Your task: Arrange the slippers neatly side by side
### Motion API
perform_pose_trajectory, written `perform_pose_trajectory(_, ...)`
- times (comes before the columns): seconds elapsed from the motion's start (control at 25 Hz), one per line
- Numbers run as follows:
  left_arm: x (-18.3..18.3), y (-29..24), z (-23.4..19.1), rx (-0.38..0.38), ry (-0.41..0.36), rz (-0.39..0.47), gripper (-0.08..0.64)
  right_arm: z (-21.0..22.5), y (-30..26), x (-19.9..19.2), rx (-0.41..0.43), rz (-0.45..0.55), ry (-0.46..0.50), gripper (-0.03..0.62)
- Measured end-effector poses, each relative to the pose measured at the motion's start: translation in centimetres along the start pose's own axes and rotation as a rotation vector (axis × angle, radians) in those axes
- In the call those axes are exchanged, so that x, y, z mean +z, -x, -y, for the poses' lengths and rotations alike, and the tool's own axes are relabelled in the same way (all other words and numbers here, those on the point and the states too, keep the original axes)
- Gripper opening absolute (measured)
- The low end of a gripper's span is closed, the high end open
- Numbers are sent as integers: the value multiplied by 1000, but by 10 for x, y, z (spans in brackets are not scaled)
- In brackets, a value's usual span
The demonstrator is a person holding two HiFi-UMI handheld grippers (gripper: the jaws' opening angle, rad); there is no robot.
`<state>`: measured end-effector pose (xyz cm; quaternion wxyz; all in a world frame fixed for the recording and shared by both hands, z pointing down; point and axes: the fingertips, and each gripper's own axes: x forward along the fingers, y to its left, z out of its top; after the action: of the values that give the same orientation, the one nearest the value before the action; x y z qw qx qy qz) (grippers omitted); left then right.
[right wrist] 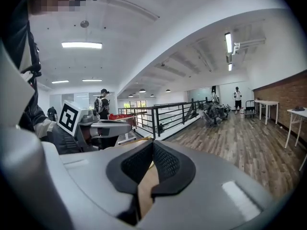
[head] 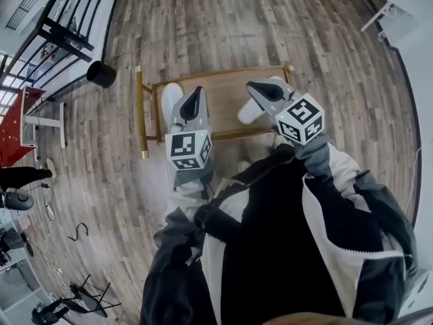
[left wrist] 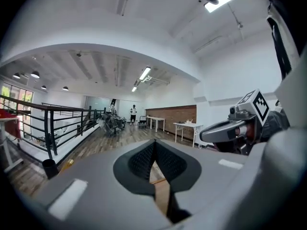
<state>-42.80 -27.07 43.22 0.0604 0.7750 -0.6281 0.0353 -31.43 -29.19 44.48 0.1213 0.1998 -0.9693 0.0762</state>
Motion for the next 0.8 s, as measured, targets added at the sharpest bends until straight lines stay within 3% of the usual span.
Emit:
perform_pose_trajectory(0.28,-5,-2,22,-32,2,-2,11,17,11,-19,-76,-28,-37,3)
perform_pose_trajectory(0.44,-9,-5,27,-44,5,-13,11,48,11,-61,-153,-108,-173,16)
perform_pose_trajectory(0.8,-21,-8,45,-80,1,-45,11,86,3,-174,-283,-348,-437,152)
